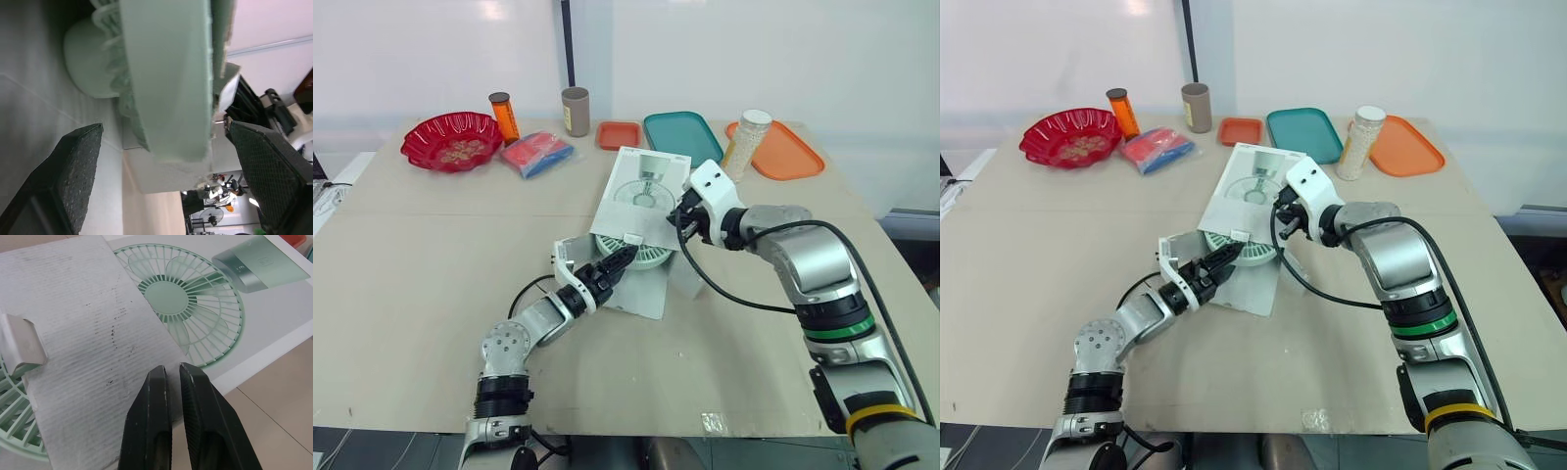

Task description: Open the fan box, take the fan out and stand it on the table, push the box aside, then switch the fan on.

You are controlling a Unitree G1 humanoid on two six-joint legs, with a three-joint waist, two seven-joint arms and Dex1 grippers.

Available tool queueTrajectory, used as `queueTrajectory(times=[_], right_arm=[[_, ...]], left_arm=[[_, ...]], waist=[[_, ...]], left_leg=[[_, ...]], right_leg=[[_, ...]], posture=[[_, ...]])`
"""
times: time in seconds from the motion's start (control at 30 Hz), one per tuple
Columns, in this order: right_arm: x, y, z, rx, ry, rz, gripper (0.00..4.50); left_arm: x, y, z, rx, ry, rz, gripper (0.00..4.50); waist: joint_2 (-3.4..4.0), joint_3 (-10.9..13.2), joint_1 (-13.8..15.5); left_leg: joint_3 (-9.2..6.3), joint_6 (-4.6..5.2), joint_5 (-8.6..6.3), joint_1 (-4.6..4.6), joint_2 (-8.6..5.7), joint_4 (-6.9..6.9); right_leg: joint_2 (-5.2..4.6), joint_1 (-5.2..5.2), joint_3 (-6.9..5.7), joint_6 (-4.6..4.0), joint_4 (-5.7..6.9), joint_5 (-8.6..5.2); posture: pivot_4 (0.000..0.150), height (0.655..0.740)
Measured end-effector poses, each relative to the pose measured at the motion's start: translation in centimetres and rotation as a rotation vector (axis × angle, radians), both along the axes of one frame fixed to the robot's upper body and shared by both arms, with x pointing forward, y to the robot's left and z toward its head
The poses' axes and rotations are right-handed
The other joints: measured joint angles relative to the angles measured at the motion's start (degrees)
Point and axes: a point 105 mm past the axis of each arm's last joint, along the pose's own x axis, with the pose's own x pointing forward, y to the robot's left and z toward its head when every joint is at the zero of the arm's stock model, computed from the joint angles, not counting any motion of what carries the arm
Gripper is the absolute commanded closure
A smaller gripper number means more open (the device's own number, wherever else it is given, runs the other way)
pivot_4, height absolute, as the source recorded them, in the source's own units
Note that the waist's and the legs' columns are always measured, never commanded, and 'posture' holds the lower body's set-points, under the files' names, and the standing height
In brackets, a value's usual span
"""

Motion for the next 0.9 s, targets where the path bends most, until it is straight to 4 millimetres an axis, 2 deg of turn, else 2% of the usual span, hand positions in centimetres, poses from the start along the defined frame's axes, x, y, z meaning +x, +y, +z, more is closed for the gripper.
queueTrajectory(times=[0.13,0.17,0.2,0.3,0.33,0.4,0.73,0.9], right_arm=[[0.0,0.0,0.0,-0.001,-0.001,0.0,4.11],[0.0,0.0,0.0,-0.001,-0.002,-0.001,4.11],[0.0,0.0,0.0,-0.002,-0.002,-0.002,4.11],[0.0,0.0,0.0,-0.003,-0.004,-0.002,4.11],[-0.1,0.0,0.0,-0.004,-0.005,-0.003,4.11],[-0.1,-0.1,0.1,-0.006,-0.009,-0.004,4.11],[-0.1,-0.1,0.1,-0.011,-0.012,-0.005,4.11],[-0.1,-0.1,0.1,-0.011,-0.013,-0.004,4.11]], left_arm=[[0.2,-0.2,-0.1,0.0,0.0,0.001,0.13],[0.3,-0.3,0.0,-0.005,-0.005,0.004,0.63],[0.4,-0.4,0.1,-0.008,-0.005,0.005,0.8],[0.5,-0.8,0.2,-0.013,-0.005,0.002,1.94],[0.6,-0.9,0.3,-0.017,-0.01,-0.001,2.08],[0.7,-1.0,0.4,-0.019,-0.013,-0.003,2.83],[0.6,-0.6,0.3,-0.024,-0.009,0.0,2.83],[-0.5,0.3,0.0,-0.038,0.016,-0.024,2.83]], waist=[[0.0,0.0,0.0],[0.0,0.0,0.0],[0.0,0.0,0.0],[0.0,0.0,0.0],[0.0,0.0,0.0],[0.0,0.0,0.0],[-0.02,0.0,0.0],[-0.02,0.0,-0.1]], left_leg=[[0.0,-0.01,0.0,0.0,0.0,-0.01],[0.0,-0.01,0.01,0.0,0.0,-0.01],[0.0,-0.02,0.01,0.0,0.0,-0.01],[0.0,-0.03,0.02,0.0,0.0,-0.02],[0.0,-0.03,0.02,0.0,0.0,-0.03],[0.0,-0.04,0.02,0.0,0.0,-0.03],[-0.01,-0.05,0.03,0.0,0.0,-0.05],[-0.01,-0.06,0.03,0.0,0.01,-0.13]], right_leg=[[0.0,0.0,0.0,0.0,0.0,0.0],[0.0,0.0,0.0,0.0,0.0,0.0],[0.0,0.0,-0.01,0.0,0.0,0.0],[0.0,0.0,0.0,0.0,-0.01,0.0],[0.0,0.0,0.0,0.0,-0.01,0.0],[0.0,0.0,0.0,0.0,-0.01,0.0],[0.0,0.0,0.0,0.0,-0.02,0.0],[0.0,-0.02,0.0,0.0,-0.04,0.0]], posture=[[0.15,0.74],[0.15,0.74],[0.15,0.74],[0.15,0.74],[0.15,0.74],[0.15,0.74],[0.15,0.74],[0.15,0.74]])
